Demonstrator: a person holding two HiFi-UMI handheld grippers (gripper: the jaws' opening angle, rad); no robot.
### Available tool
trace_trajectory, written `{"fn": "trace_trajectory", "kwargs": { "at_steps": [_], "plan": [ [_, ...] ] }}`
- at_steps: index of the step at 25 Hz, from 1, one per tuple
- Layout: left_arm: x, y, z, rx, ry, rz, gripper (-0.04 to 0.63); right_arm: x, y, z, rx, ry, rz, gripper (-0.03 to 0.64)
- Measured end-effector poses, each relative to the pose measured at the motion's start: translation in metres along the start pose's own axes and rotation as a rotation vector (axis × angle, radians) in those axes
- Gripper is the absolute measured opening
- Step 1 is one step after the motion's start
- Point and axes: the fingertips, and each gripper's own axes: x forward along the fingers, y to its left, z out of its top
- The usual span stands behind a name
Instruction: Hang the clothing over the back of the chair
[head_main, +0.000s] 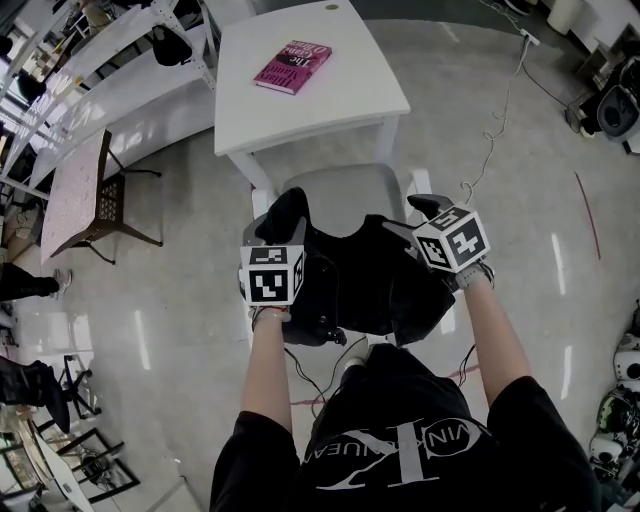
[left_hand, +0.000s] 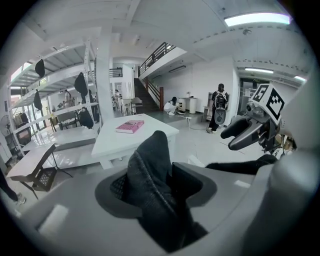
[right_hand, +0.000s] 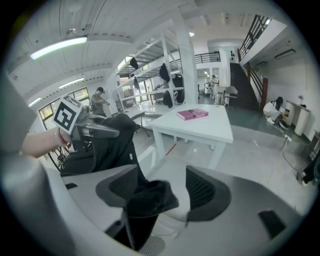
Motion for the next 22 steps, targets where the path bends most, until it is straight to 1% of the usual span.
{"fn": "trace_trajectory", "kwargs": {
  "at_steps": [3, 6, 9, 12, 15, 21, 22],
  "plan": [
    [0.001, -0.003, -0.003, 0.005, 0.021, -0.018, 0.203, -0.002, 0.001, 0.0, 0.011, -0.009, 0.005, 0.27],
    [0.001, -0.007, -0.006, 0.011, 0.045, -0.039, 0.242, -0.004, 0.009, 0.001, 0.003, -0.023, 0.02, 0.27],
    [-0.002, -0.008, -0.01, 0.014, 0.065, -0.043, 0.265, -0.005, 0.019, 0.0, -0.004, -0.034, 0.039, 0.27],
    [-0.005, -0.008, -0.016, 0.022, 0.097, -0.034, 0.283, -0.007, 0.024, -0.001, -0.007, -0.041, 0.046, 0.27],
    [-0.011, -0.005, -0.017, 0.041, 0.111, -0.019, 0.295, -0.009, 0.027, 0.001, -0.007, -0.054, 0.047, 0.27],
    [-0.027, 0.0, -0.021, 0.071, 0.098, 0.018, 0.295, -0.018, 0.034, 0.008, -0.015, -0.108, 0.03, 0.267],
    [-0.03, 0.001, -0.022, 0.075, 0.094, 0.021, 0.295, -0.02, 0.034, 0.009, -0.012, -0.124, 0.025, 0.251]
  ]
}}
